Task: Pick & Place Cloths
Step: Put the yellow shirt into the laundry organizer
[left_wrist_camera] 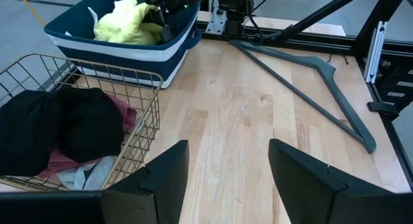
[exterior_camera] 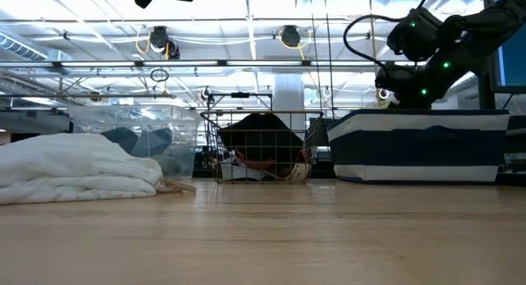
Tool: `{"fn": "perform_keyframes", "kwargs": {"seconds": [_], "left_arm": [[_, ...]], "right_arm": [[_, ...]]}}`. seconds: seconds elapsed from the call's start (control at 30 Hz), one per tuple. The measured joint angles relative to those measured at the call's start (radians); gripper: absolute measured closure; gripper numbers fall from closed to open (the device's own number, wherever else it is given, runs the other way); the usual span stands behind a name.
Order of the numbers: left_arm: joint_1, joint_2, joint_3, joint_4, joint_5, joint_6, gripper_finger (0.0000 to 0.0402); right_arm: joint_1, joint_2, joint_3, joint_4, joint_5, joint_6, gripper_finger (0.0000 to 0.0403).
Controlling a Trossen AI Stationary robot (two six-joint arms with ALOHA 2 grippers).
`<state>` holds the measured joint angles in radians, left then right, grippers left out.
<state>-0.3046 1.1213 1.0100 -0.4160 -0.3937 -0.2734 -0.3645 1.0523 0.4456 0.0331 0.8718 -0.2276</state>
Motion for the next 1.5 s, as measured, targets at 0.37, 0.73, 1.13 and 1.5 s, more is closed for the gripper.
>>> {"fn": "perform_keyframes", "kwargs": {"seconds": [0.37,0.73,1.13,1.5], "left_arm": [[0.0,0.0,0.0,0.0,0.001,0.0,0.0186],[0.0,0.0,0.0,-0.001,0.003,0.0,0.0186],[0.0,0.0,0.0,-0.001,0.003,0.005,0.0186],[0.0,0.0,0.0,-0.001,0.003,0.008,0.0186]], "right_arm": [[0.0,0.0,0.0,-0.022,-0.039,0.053,0.0308],[0.0,-0.077,0.001,-0.026,-0.045,0.031,0.0215],[0.0,-0.259,0.002,-0.191,-0.171,0.101,0.0168],[0.0,-0.367,0.002,-0.227,-0.255,0.137,0.0151]]}}
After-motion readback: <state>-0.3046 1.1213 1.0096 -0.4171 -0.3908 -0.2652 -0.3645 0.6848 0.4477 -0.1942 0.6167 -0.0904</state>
